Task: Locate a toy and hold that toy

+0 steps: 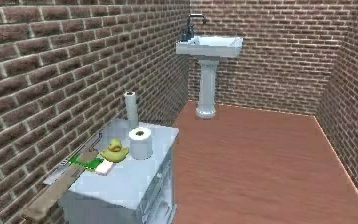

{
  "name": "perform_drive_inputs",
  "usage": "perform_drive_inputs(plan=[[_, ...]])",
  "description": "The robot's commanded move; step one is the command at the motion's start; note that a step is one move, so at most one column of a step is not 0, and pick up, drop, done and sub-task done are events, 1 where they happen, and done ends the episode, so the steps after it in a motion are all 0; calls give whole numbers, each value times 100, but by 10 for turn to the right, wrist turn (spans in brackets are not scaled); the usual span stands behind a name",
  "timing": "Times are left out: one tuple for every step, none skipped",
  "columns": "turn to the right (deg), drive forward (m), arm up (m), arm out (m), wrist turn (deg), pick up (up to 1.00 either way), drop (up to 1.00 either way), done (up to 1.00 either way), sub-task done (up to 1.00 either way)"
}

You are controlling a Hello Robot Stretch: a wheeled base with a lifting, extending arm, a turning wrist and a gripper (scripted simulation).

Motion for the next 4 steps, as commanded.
perform_drive_inputs(plan=[[-450, 0, 0, 0, 0, 0, 0, 0, 0], [-450, 0, 0, 0, 0, 0, 0, 0, 0], [-180, 0, 0, 0, 0, 0, 0, 0, 0], [0, 0, 50, 0, 0, 0, 0, 0, 0]])
